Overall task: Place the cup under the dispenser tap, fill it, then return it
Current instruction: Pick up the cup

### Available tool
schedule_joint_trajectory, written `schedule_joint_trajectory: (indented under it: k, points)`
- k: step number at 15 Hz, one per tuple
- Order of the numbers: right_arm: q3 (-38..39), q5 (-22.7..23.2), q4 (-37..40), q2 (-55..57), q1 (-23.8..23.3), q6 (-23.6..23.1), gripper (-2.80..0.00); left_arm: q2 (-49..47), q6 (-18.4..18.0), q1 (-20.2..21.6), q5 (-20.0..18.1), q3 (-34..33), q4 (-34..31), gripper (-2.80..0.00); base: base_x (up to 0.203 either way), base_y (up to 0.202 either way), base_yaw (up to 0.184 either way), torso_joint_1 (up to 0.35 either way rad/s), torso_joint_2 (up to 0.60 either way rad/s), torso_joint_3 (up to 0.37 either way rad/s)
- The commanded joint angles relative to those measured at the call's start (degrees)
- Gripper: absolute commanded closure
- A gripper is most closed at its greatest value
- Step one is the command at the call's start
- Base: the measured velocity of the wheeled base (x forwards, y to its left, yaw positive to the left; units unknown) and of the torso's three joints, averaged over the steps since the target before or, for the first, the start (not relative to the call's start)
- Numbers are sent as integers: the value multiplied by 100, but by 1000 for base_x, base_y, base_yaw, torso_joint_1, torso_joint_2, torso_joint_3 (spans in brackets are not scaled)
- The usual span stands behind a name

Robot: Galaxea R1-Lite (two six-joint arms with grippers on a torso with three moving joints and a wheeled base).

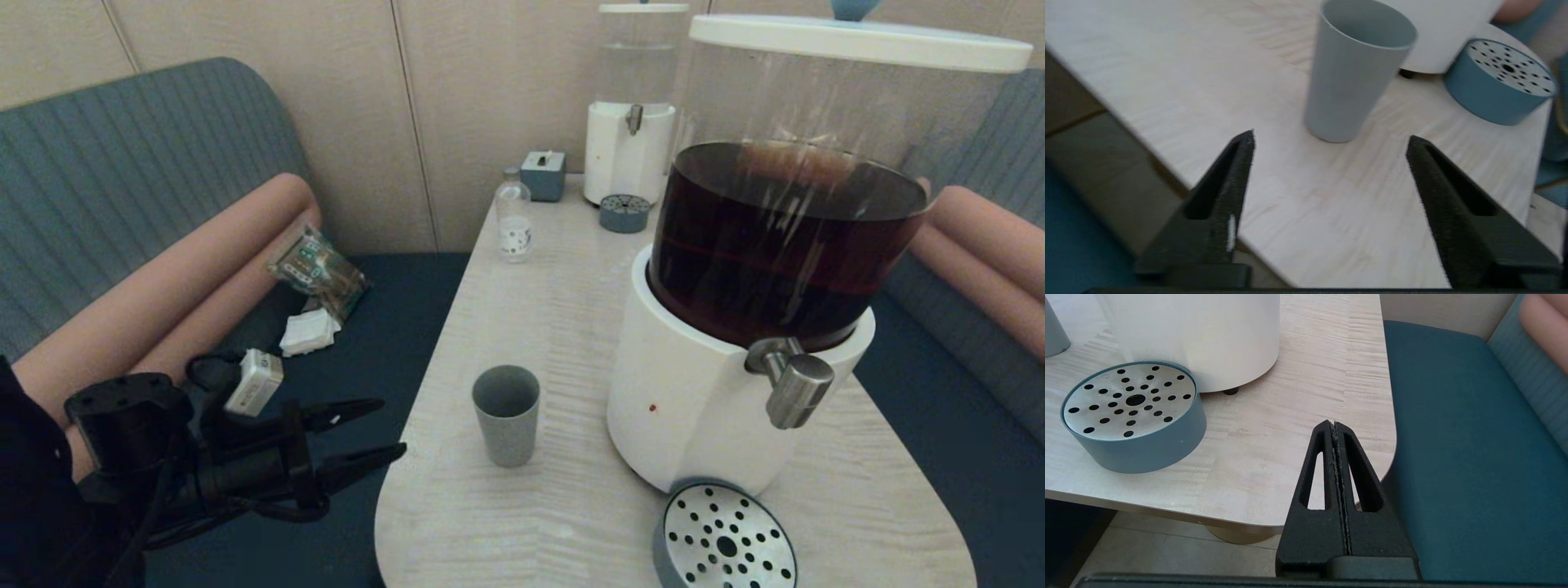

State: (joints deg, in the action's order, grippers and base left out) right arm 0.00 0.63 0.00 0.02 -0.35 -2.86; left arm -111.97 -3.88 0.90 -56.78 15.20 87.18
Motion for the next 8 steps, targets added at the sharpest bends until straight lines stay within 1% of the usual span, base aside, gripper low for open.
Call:
schedule_joint_trajectory:
  k: [1,6,8]
  points:
    - [53,7,0,-20,0,-4,0,-234,14,-162,-23,57,48,-280,0,0,0,0,0,0]
    - [62,-2,8,-20,0,15,0,-662,61,-692,51,772,48,-280,0,0,0,0,0,0]
    - [53,-2,9,-20,0,23,0,-890,70,-828,99,946,48,-280,0,0,0,0,0,0]
